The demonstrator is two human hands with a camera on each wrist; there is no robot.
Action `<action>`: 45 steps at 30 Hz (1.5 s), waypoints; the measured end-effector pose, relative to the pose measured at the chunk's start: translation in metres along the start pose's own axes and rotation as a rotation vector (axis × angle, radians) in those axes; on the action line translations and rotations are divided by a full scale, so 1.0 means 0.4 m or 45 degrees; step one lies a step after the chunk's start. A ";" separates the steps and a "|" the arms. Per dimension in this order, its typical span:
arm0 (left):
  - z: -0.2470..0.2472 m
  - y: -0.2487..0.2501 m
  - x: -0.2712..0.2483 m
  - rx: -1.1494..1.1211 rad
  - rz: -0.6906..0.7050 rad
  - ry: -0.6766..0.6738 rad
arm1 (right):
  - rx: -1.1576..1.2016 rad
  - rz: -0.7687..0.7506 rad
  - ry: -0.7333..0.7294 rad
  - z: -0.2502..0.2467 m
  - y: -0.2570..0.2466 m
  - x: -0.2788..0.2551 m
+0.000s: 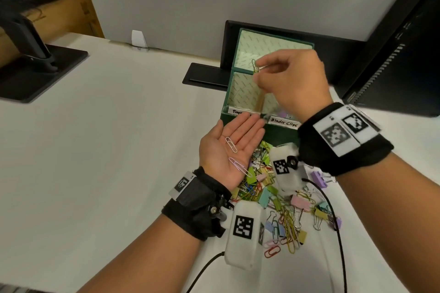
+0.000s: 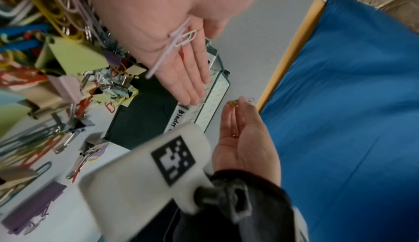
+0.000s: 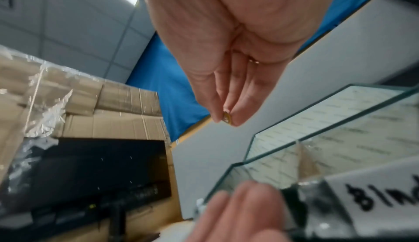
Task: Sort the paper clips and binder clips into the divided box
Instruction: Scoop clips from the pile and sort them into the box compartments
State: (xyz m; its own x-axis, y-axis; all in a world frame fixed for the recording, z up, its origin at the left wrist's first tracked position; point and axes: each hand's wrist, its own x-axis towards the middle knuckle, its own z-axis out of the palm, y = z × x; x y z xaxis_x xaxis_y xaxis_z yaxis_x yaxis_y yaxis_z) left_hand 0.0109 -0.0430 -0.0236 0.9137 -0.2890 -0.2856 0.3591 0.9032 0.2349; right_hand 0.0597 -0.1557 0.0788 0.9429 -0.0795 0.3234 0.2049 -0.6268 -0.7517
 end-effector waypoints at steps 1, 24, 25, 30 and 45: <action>0.000 0.000 0.000 -0.006 -0.001 -0.006 | -0.082 -0.039 0.008 0.008 0.001 0.013; -0.005 -0.011 0.006 -0.053 0.038 0.077 | -1.131 -0.701 -0.904 0.053 0.041 -0.094; -0.005 -0.012 0.007 -0.057 0.041 0.076 | -1.090 -0.717 -0.880 0.055 0.051 -0.094; 0.000 -0.010 -0.001 -0.007 0.069 0.082 | -0.513 -0.444 -0.714 0.050 0.056 -0.093; -0.002 -0.007 -0.001 0.050 -0.003 0.121 | -0.717 -0.519 -1.211 0.027 0.017 -0.114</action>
State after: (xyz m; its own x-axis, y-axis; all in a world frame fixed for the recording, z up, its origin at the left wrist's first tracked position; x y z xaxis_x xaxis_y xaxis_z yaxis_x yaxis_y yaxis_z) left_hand 0.0093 -0.0451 -0.0250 0.8914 -0.2581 -0.3726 0.3702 0.8889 0.2699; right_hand 0.0208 -0.1481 0.0528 0.6999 0.6664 -0.2572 0.6160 -0.7454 -0.2549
